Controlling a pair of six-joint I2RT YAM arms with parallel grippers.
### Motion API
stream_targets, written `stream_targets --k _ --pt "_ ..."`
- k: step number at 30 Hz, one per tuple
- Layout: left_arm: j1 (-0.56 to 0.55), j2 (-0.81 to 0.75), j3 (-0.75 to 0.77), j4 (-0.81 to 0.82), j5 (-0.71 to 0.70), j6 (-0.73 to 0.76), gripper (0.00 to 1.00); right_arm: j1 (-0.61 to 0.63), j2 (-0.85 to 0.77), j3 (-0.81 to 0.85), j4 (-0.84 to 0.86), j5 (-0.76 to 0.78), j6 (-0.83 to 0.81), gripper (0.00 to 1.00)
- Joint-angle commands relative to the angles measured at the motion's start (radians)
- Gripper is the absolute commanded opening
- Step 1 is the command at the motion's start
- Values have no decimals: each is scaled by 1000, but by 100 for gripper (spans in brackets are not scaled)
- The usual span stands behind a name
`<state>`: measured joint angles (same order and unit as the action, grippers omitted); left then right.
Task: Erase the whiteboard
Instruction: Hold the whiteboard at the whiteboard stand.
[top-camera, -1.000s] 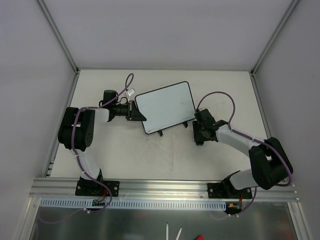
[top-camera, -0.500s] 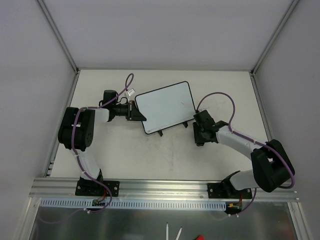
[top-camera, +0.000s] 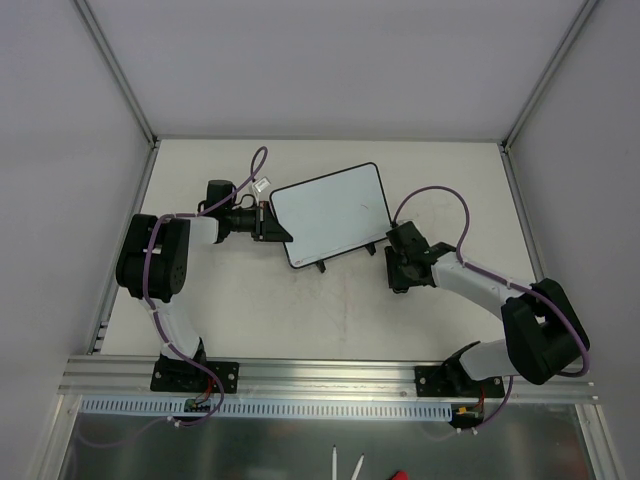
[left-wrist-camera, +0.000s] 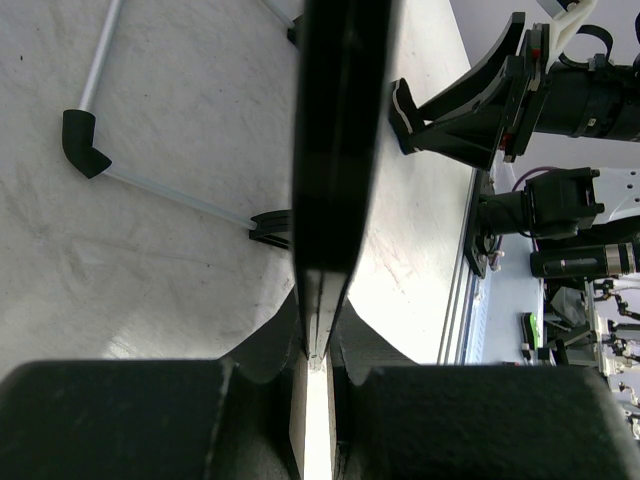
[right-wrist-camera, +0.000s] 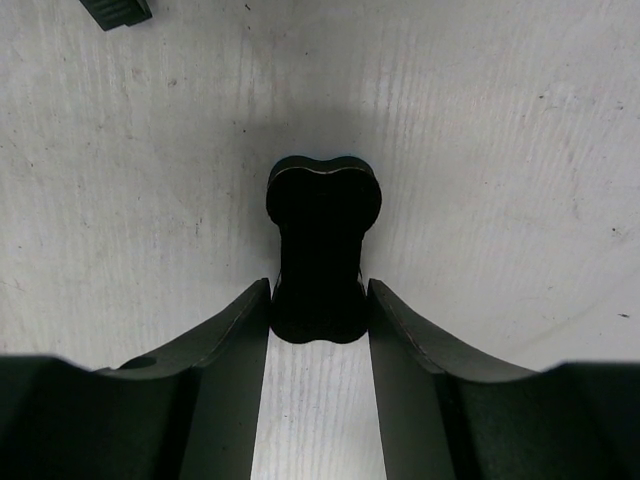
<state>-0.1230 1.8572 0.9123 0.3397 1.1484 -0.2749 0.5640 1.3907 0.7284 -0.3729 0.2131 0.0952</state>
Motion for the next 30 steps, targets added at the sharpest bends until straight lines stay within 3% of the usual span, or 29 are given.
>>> stream_targets --k 1,12,17,24,30 --pt "10 -7 19 -33 -36 5 0 10 4 2 -26 20 21 45" --pt "10 -7 19 -33 -38 5 0 22 -7 32 -43 37 6 15" --pt "10 -7 20 -31 -36 5 0 22 4 118 -44 34 -35 14" --pt "10 -6 22 -33 -36 3 0 20 105 368 -61 0 -116 12" --pt "10 -6 19 -33 -39 5 0 20 277 595 -54 9 -187 0"
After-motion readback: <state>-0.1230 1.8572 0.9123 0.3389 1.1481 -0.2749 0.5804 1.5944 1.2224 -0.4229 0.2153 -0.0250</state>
